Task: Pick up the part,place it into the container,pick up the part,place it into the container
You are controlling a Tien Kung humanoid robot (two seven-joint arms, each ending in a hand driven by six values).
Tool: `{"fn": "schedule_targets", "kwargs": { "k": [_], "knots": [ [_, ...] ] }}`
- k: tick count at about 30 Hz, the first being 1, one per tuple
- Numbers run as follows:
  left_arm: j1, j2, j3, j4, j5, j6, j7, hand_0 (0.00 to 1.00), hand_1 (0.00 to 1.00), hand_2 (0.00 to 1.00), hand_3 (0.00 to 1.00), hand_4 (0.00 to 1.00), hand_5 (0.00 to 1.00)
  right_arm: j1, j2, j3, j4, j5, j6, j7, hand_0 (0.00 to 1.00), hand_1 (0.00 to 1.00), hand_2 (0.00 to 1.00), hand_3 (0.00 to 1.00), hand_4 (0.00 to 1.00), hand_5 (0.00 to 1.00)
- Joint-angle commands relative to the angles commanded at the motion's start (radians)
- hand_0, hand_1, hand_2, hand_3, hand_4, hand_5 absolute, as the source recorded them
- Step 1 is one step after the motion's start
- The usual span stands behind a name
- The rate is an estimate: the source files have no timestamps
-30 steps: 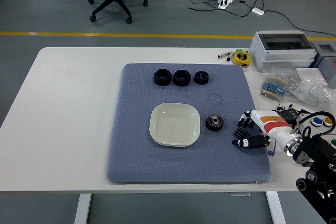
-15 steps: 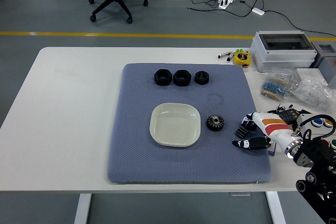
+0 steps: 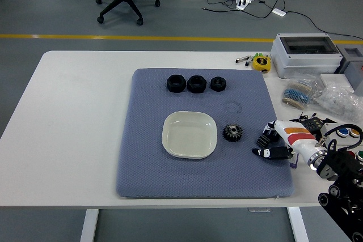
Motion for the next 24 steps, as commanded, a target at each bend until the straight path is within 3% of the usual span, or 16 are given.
{"fn": "schedule_targets", "kwargs": {
  "k": [2,3,8,9,14,15,24],
  "knots": [
    [0.001,0.000,-0.001,0.000,0.001,0.000,0.000,0.673,0.676,0.679,0.565,0.634,0.594,0.000,0.003,-0.001,-0.002,-0.001,-0.006,-0.001,0.126,0.319,0.425,0.477,0.847,0.471],
    [0.001,0.000,-0.002,0.000,0.003,0.000,0.001,0.673,0.677,0.678,0.565,0.634,0.595,0.001,0.003,-0.002,-0.003,-0.002,-0.008,-0.001,0.081,0.260,0.379,0.459,0.787,0.465],
    [0.001,0.000,-0.003,0.000,0.004,0.000,0.001,0.673,0.677,0.678,0.565,0.634,0.595,0.002,0.002,-0.007,-0.010,-0.005,-0.009,-0.003,0.081,0.260,0.379,0.459,0.787,0.465],
    [0.001,0.000,-0.004,0.000,0.006,0.000,0.002,0.673,0.677,0.679,0.565,0.633,0.595,0.002,0.002,-0.008,-0.012,-0.005,-0.008,-0.003,0.029,0.188,0.306,0.413,0.802,0.464],
    [0.003,0.000,-0.008,-0.001,0.012,-0.001,0.003,0.673,0.677,0.679,0.565,0.633,0.595,0.002,0.003,-0.012,-0.020,-0.005,-0.004,-0.003,0.029,0.188,0.306,0.413,0.802,0.464],
    [0.003,0.000,-0.009,-0.001,0.013,-0.001,0.004,0.673,0.677,0.680,0.564,0.633,0.594,0.002,0.003,-0.013,-0.020,-0.004,-0.004,-0.003,0.002,0.134,0.259,0.375,0.801,0.462],
    [0.008,-0.001,-0.021,-0.001,0.034,-0.003,0.009,0.673,0.678,0.679,0.564,0.632,0.593,0.000,0.002,-0.016,-0.015,0.019,-0.035,0.013,0.002,0.090,0.235,0.350,0.789,0.467]
  ]
}}
